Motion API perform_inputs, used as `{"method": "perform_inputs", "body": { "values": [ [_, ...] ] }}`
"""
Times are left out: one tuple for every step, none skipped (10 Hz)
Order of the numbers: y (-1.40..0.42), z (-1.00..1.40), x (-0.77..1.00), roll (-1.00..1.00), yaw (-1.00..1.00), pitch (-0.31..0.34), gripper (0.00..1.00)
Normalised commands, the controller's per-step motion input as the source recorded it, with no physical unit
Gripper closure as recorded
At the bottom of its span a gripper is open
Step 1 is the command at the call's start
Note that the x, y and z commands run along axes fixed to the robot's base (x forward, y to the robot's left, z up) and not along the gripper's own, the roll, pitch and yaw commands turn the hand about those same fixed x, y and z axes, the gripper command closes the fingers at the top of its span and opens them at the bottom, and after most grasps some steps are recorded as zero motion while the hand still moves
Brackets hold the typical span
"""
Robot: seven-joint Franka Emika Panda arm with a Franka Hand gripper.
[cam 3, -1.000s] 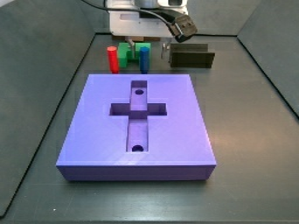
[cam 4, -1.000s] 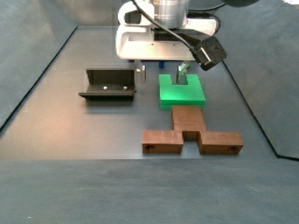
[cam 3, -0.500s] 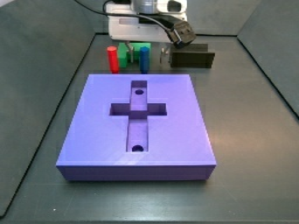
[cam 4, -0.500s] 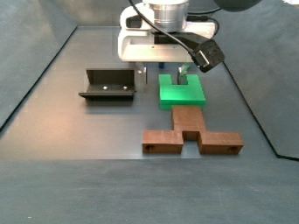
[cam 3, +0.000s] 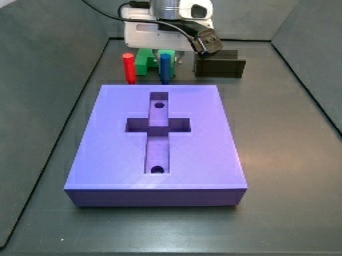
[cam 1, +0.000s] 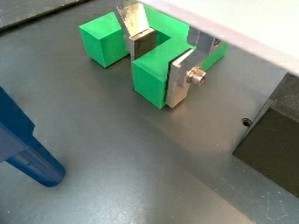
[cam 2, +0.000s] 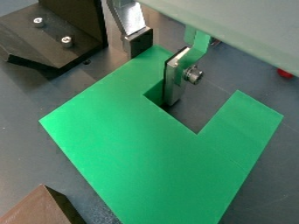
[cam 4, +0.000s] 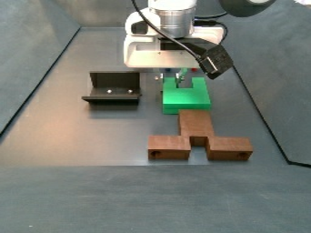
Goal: Pick up the green object. Move up. Place the green object on the fixture. Regrasp the green object. Move to above the board. Insert the green object.
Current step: Pick up the green object.
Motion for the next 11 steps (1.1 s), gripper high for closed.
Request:
{"method": "perform_inputs", "body": {
  "values": [
    [0.0,0.0,0.0,0.0,0.0,0.0,1.0],
    [0.0,0.0,0.0,0.0,0.0,0.0,1.0],
    [0.0,0.0,0.0,0.0,0.0,0.0,1.0],
    [0.0,0.0,0.0,0.0,0.0,0.0,1.0],
    [0.0,0.0,0.0,0.0,0.0,0.0,1.0],
    [0.0,0.0,0.0,0.0,0.0,0.0,1.0],
    [0.0,0.0,0.0,0.0,0.0,0.0,1.0],
    [0.0,0.0,0.0,0.0,0.0,0.0,1.0],
    [0.0,0.0,0.0,0.0,0.0,0.0,1.0],
    [0.0,0.0,0.0,0.0,0.0,0.0,1.0],
    [0.0,0.0,0.0,0.0,0.0,0.0,1.0]
  ]
}}
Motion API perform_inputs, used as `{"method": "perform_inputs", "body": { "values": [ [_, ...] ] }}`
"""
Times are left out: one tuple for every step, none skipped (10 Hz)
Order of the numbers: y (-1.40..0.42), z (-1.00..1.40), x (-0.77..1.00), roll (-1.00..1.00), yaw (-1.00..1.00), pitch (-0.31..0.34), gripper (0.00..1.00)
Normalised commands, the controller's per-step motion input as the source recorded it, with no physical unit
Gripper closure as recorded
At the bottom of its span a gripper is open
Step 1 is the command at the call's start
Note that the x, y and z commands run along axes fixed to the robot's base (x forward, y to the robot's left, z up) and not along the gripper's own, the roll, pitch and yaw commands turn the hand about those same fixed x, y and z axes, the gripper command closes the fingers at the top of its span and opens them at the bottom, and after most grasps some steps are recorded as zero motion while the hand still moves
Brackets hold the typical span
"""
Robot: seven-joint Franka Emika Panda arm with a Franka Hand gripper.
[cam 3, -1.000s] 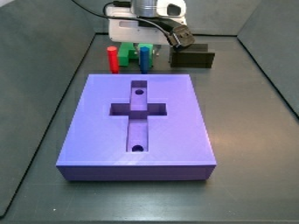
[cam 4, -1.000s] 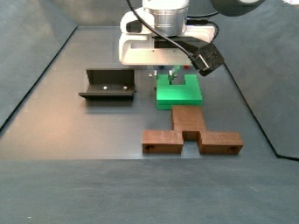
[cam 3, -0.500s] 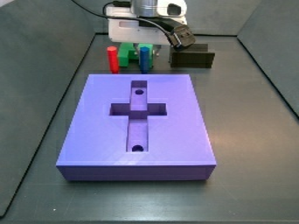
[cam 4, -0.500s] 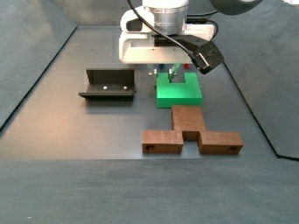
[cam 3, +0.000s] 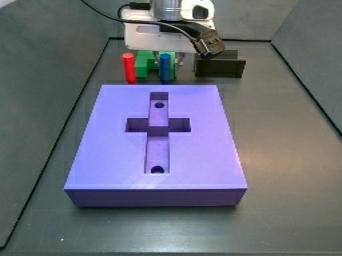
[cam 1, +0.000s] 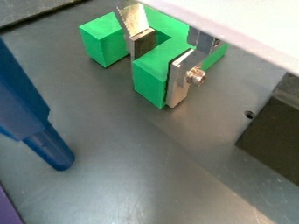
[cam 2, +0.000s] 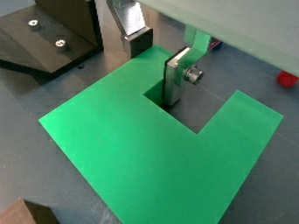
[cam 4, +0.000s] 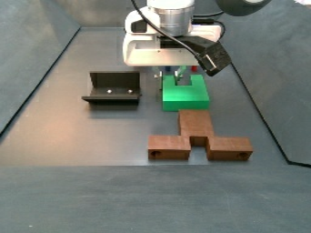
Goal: Pick up the green object. Move up. Place the green object on the fixture. Regrasp the green object. Move to above the board. Insert the green object.
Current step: Pick up the green object, then move up, then place the green object on the fixture.
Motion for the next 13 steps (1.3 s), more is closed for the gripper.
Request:
{"method": "perform_inputs", "body": {
  "values": [
    [0.0,0.0,0.0,0.0,0.0,0.0,1.0],
    [0.0,0.0,0.0,0.0,0.0,0.0,1.0],
    [0.0,0.0,0.0,0.0,0.0,0.0,1.0],
    [0.0,0.0,0.0,0.0,0.0,0.0,1.0],
    [0.0,0.83,0.0,0.0,0.0,0.0,1.0],
    [-0.02,0.73,-0.08,0.0,-0.05,0.054,1.0],
    [-0.01,0.53,-0.09,0.02,-0.05,0.078,1.0],
    [0.0,0.0,0.0,-0.01,0.0,0.0,1.0],
    [-0.02,-0.14,0.0,-0.27,0.0,-0.14,1.0],
    [0.19,0.21,0.14,-0.84,0.05,-0.151,1.0],
    [0.13,0.31,0.48,-0.94,0.04,-0.086,1.0],
    [0.11,0.08,0.65,-1.0,0.0,-0.143,1.0],
    [0.1,0.04,0.64,-1.0,0.0,-0.163,1.0]
  ]
}}
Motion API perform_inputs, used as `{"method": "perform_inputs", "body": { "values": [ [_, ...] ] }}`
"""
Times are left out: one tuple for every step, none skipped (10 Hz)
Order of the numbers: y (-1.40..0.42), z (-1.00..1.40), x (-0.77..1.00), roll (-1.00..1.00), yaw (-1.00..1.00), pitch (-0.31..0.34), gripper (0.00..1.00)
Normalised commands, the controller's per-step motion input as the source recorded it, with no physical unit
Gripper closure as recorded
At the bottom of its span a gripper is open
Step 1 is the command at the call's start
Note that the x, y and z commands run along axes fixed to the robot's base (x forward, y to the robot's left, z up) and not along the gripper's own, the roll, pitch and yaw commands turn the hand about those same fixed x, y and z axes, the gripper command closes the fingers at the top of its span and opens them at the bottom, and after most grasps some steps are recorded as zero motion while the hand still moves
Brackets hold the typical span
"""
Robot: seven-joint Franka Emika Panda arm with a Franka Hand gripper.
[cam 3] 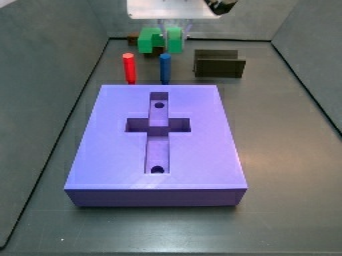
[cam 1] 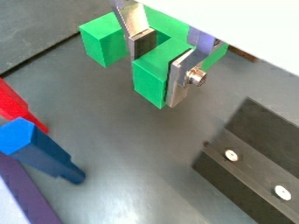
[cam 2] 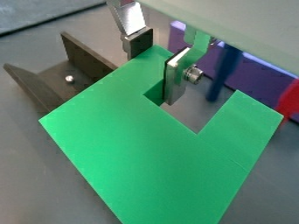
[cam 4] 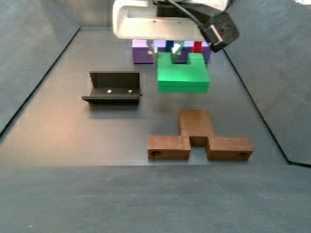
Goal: Pick up the green object. Move up. Place the green object on the fixture. Regrasp the green object. Move to above the board. Insert the green object.
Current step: Place the green object on the fixture.
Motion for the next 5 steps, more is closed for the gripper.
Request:
{"method": "perform_inputs", "body": {
  "values": [
    [0.11,0.04,0.64,-1.0,0.0,-0.126,1.0],
    [0.0,0.09,0.57,-1.0,-0.23,0.0,1.0],
    [0.0,0.14,0.64,-1.0,-0.17,0.06,1.0],
    [0.0,0.19,0.73,-1.0,-0.08,0.18,1.0],
    [-0.03,0.19,0.73,-1.0,-0.04,0.263,1.0]
  ]
}}
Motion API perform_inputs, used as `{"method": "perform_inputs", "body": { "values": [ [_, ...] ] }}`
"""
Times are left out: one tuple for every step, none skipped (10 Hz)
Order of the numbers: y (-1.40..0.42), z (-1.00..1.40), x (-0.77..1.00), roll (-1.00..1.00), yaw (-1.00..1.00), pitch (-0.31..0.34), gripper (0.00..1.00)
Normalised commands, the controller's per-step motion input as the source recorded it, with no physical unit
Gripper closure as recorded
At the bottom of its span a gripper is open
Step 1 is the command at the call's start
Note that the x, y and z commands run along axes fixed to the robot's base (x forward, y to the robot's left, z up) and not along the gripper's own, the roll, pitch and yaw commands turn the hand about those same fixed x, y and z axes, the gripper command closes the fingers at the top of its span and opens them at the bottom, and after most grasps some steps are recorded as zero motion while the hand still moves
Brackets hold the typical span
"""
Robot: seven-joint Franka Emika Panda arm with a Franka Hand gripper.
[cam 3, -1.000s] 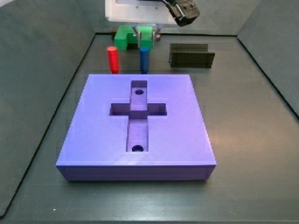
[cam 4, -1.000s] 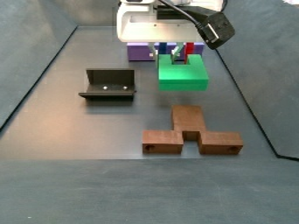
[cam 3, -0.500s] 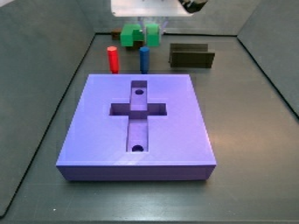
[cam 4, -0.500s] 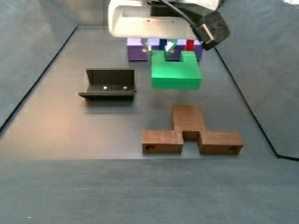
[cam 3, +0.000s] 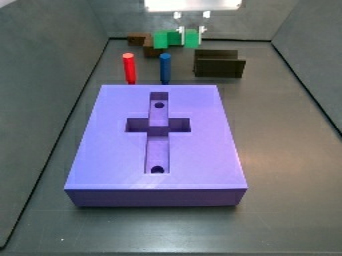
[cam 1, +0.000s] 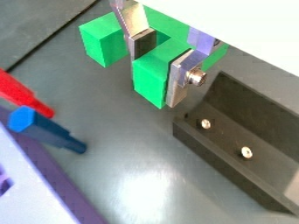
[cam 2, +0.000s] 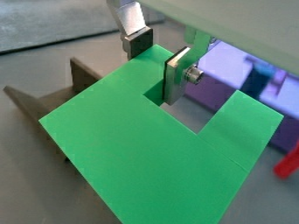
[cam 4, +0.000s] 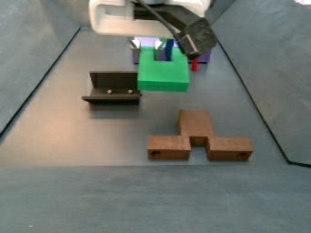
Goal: Pick up the green object. Move up. Place the green object on the fixture. Regrasp the green object. Move to above the board. Insert the green object.
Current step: Place the green object on the fixture.
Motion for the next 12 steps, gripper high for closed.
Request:
{"method": "perform_inputs", "body": {
  "values": [
    [-0.06,0.15,0.74,-1.0,-0.07,0.311,1.0],
    [-0.03,0.24,0.75,-1.0,-0.1,0.214,1.0],
    [0.0,0.22,0.75,-1.0,-0.08,0.12,1.0],
    [0.0,0.15,0.71,-1.0,-0.14,0.0,1.0],
    [0.04,0.12,0.72,-1.0,-0.07,-0.023,1.0],
    [0.06,0.08,0.75,-1.0,-0.03,-0.04,1.0],
    [0.01,0.0,0.84,-0.93,-0.03,0.0,1.0],
    [0.09,0.0,0.93,-0.69,-0.03,0.0,1.0],
    [0.08,0.08,0.81,-0.25,0.01,0.32,1.0],
    [0.0,0.0,0.0,0.0,0.0,-0.029,1.0],
    [0.0,0.0,0.0,0.0,0.01,0.0,1.0],
    [0.0,0.0,0.65,0.0,0.16,0.0,1.0]
  ]
}}
